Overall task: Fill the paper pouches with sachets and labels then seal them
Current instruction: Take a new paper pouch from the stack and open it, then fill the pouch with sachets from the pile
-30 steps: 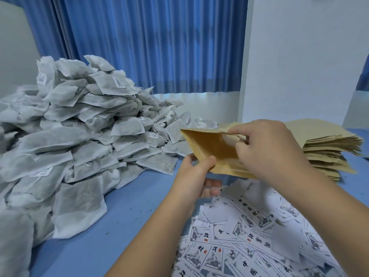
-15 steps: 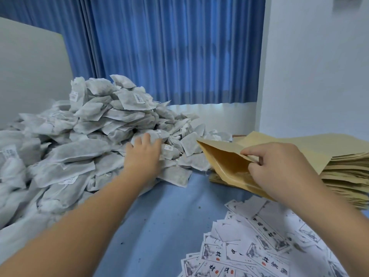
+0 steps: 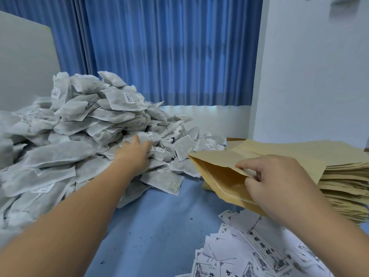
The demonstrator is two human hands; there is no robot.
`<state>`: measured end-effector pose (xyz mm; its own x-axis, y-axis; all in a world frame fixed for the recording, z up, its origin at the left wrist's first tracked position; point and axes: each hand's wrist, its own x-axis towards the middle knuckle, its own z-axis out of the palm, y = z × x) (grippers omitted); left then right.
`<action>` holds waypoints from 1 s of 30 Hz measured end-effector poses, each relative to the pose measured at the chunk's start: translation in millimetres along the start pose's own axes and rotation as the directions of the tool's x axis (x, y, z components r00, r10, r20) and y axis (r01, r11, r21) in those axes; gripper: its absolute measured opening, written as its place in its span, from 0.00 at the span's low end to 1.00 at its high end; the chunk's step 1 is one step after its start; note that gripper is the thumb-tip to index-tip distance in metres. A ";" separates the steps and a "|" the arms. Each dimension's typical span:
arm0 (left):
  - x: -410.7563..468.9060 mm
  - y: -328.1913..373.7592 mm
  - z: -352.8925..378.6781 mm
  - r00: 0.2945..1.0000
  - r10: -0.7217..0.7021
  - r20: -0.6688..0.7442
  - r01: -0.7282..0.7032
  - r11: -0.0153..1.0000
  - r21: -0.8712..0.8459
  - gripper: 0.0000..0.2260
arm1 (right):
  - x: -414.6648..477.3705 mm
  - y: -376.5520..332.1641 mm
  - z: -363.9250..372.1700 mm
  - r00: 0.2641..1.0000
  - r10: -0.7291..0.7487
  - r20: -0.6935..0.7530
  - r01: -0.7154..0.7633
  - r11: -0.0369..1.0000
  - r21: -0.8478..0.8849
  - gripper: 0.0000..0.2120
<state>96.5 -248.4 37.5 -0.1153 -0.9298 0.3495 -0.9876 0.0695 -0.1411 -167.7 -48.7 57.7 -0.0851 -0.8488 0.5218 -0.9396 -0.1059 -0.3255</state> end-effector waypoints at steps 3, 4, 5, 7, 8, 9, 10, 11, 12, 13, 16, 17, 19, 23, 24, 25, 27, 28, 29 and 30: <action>6.1 -3.2 0.2 0.996 0.001 -0.088 -0.008 0.997 -0.078 0.14 | 0.3 1.7 0.0 1.000 0.003 -0.011 -0.003 1.000 0.000 0.18; 6.0 -4.2 0.4 0.995 0.013 -0.100 -0.021 0.997 -0.080 0.15 | 0.5 2.5 0.0 1.000 0.002 -0.015 -0.002 1.000 0.004 0.18; 4.7 -5.1 0.6 0.993 0.031 -0.111 -0.039 0.997 -0.073 0.15 | 1.1 3.2 0.0 1.000 0.001 -0.018 -0.001 1.000 0.007 0.19; -1.3 -5.9 -0.6 0.986 0.079 -0.144 -0.092 0.992 -0.086 0.17 | 1.9 3.8 -0.4 1.000 -0.002 -0.023 0.002 1.000 0.006 0.20; -6.6 -5.6 -2.9 0.975 0.111 -0.190 -0.136 0.983 -0.121 0.18 | 2.4 4.0 -0.8 1.000 -0.001 -0.024 0.001 1.000 0.003 0.20; -13.9 -4.4 -6.2 0.952 0.153 -0.267 -0.205 0.962 -0.178 0.19 | 2.7 4.3 -1.2 1.000 0.002 -0.023 -0.002 1.000 0.001 0.20; -23.0 -2.3 -10.2 0.914 0.202 -0.352 -0.297 0.924 -0.240 0.19 | 2.8 4.7 -1.8 1.000 0.008 -0.020 -0.008 1.000 0.000 0.21; -32.9 0.4 -14.7 0.869 0.246 -0.430 -0.389 0.876 -0.285 0.18 | 3.1 5.4 -2.3 1.000 0.015 -0.019 -0.015 1.000 0.001 0.21; -43.2 2.8 -18.3 0.829 0.267 -0.491 -0.457 0.829 -0.322 0.19 | 3.2 6.2 -2.8 1.000 0.024 -0.018 -0.024 1.000 0.005 0.21; -53.9 5.1 -21.0 0.814 0.275 -0.511 -0.492 0.794 -0.357 0.19 | 3.8 6.9 -3.6 0.999 0.033 -0.017 -0.032 0.999 0.008 0.21; -86.7 15.2 -20.3 0.817 0.320 -0.481 -0.544 0.703 -0.457 0.19 | 4.8 8.3 -6.6 0.998 0.057 -0.007 -0.057 0.998 0.016 0.20; -97.5 19.7 -18.1 0.818 0.349 -0.457 -0.558 0.673 -0.486 0.18 | 4.1 8.5 -7.5 0.998 0.062 -0.004 -0.062 0.998 0.019 0.20; -113.1 28.7 -15.2 0.827 0.434 -0.356 -0.561 0.631 -0.535 0.16 | 3.6 8.7 -9.0 0.998 0.065 -0.011 -0.064 0.997 0.036 0.19; -131.5 38.6 -12.7 0.832 0.552 0.059 -0.423 0.700 -0.575 0.20 | 2.6 12.2 -11.5 0.998 0.065 -0.019 -0.064 0.997 0.049 0.18; -134.8 41.2 -12.4 0.842 0.525 0.122 -0.369 0.727 -0.579 0.24 | 2.8 13.3 -12.2 0.997 0.068 -0.021 -0.067 0.997 0.041 0.18; -137.9 44.8 -12.2 0.861 0.483 0.158 -0.316 0.751 -0.579 0.26 | 3.3 14.0 -12.7 0.997 0.070 -0.022 -0.069 0.997 0.034 0.18; -143.4 54.0 -8.5 0.898 0.412 0.154 -0.275 0.799 -0.535 0.22 | 4.1 14.0 -13.2 0.997 0.070 -0.020 -0.069 0.997 0.027 0.18; -144.5 59.0 -7.0 0.909 0.402 0.113 -0.297 0.813 -0.501 0.18 | 4.1 13.9 -13.3 0.997 0.071 -0.017 -0.070 0.997 0.024 0.18; -144.6 61.5 -6.8 0.916 0.395 0.066 -0.316 0.814 -0.487 0.14 | 4.2 13.9 -13.1 0.997 0.069 -0.015 -0.069 0.997 0.021 0.18; -143.4 60.3 -7.4 0.926 0.376 0.019 -0.318 0.808 -0.497 0.12 | 4.0 14.3 -12.9 0.998 0.068 -0.015 -0.068 0.998 0.020 0.18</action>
<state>52.7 -108.1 -14.3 -0.4761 -0.8422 0.2531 -0.8142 0.5309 0.2351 -185.7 -47.0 65.3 -0.1539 -0.8460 0.5105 -0.9249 -0.0585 -0.3757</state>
